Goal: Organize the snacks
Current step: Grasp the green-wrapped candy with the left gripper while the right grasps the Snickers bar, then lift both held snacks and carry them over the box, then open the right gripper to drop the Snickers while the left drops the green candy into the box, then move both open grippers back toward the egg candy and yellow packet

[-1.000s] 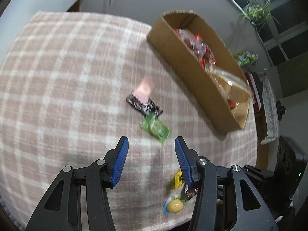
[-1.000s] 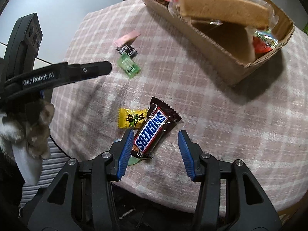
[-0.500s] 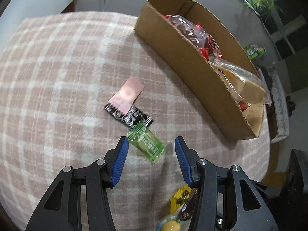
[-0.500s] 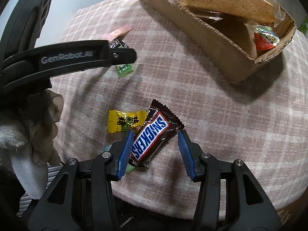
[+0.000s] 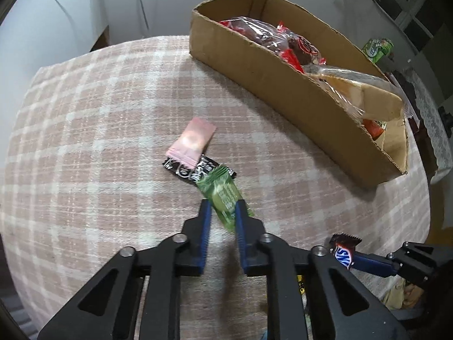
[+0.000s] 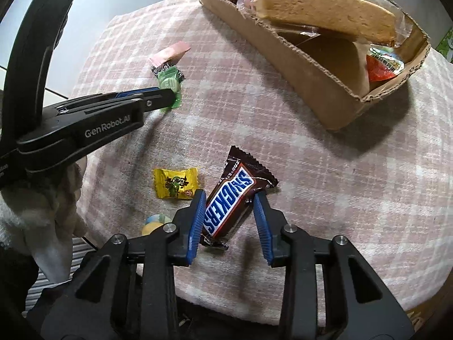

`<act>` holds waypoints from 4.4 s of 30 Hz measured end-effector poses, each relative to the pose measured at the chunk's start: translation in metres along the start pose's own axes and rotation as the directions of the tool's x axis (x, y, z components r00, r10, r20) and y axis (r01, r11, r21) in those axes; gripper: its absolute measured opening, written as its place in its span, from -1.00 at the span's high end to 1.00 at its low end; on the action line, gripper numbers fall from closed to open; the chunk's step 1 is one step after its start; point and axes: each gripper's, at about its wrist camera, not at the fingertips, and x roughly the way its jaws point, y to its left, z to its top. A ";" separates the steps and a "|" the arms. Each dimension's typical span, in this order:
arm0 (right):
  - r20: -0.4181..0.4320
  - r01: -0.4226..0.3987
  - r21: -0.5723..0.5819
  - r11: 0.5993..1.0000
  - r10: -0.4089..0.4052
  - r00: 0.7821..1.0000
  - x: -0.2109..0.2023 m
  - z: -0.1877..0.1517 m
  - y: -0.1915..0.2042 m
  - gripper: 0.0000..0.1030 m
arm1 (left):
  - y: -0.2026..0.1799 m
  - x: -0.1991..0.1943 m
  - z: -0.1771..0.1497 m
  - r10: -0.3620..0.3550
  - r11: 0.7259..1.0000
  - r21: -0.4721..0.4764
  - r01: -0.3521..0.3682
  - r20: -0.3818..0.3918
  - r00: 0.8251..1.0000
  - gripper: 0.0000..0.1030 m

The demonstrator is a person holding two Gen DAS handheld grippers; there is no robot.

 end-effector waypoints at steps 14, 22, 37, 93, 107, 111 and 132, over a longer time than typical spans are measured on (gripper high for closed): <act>0.019 -0.034 0.044 0.998 0.033 0.999 -0.015 -0.001 -0.027 0.55 | 0.028 -0.008 -0.010 -0.082 0.996 -0.047 0.082 0.000 0.997 0.83; 0.000 0.013 0.032 0.999 -0.013 1.000 -0.003 -0.002 -0.013 0.19 | 0.020 -0.009 -0.008 -0.058 0.997 -0.053 0.058 0.009 0.998 0.53; 0.033 0.014 0.026 1.000 -0.015 0.999 -0.013 -0.007 -0.027 0.41 | 0.031 -0.015 -0.009 -0.060 0.996 -0.061 0.061 0.028 0.998 0.66; 0.266 0.091 0.115 0.989 -0.119 0.957 -0.099 0.097 -0.113 0.42 | -0.034 -0.060 0.093 -0.157 0.984 0.107 0.141 0.149 0.976 0.66; 0.280 0.092 0.118 0.989 -0.122 0.952 -0.103 0.096 -0.115 0.49 | -0.042 -0.050 0.097 -0.141 0.985 0.117 0.127 0.121 0.983 0.46; 0.286 0.093 0.123 0.988 -0.125 0.950 -0.107 0.093 -0.116 0.29 | -0.040 -0.051 0.097 -0.138 0.986 0.111 0.124 0.125 0.983 0.34; 0.307 0.053 0.053 0.997 -0.067 0.949 -0.122 0.067 -0.090 -0.18 | -0.041 -0.096 0.072 -0.120 0.984 0.155 0.086 0.225 0.967 0.34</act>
